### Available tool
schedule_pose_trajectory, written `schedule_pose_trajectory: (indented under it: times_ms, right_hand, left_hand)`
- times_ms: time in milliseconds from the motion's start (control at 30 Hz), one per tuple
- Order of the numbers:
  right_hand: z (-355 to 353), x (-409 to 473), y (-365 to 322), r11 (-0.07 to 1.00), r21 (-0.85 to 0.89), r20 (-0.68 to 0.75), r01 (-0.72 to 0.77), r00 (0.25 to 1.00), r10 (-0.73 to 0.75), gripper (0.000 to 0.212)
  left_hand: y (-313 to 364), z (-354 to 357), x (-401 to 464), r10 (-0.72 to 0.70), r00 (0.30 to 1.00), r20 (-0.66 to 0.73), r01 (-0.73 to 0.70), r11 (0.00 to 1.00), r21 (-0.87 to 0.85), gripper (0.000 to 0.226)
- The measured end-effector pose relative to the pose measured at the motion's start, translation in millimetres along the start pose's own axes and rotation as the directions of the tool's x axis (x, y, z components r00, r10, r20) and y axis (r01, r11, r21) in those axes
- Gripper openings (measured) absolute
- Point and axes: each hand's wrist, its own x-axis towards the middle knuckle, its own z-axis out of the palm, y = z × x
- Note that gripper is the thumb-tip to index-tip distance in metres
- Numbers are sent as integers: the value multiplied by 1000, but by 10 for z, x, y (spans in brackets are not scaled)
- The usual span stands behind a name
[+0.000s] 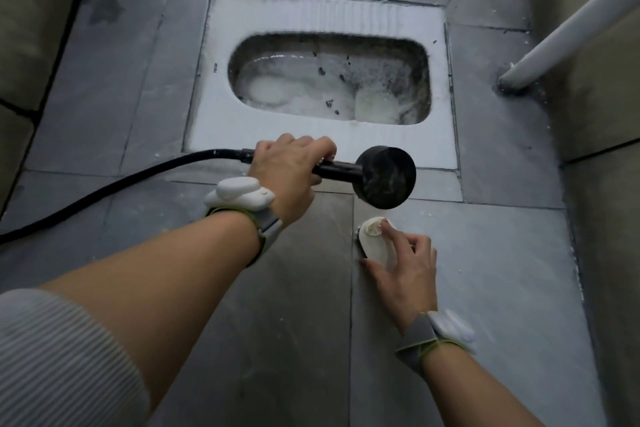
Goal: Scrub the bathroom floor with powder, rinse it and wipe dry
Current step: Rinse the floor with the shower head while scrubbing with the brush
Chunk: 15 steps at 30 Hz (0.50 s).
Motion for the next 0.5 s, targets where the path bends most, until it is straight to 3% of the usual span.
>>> schedule_pose_trajectory:
  times_ms: [200,367,500]
  right_hand:
    - [-32,-1,53,999,-9,13,33,999,-33,68]
    - [-6,-30,-13,999,-17,31,46,998,-45,67]
    - [-12,-39,-71,1000,-9,-7,5,1000,-5,64]
  left_hand:
    - [50,78,5,-146,984,-104,149,989,18,26]
    - [-382,-184,-462,-24,999,46,21,997,72,27]
    - [-881,-353,-895,68,991,116,-89,978,189,41]
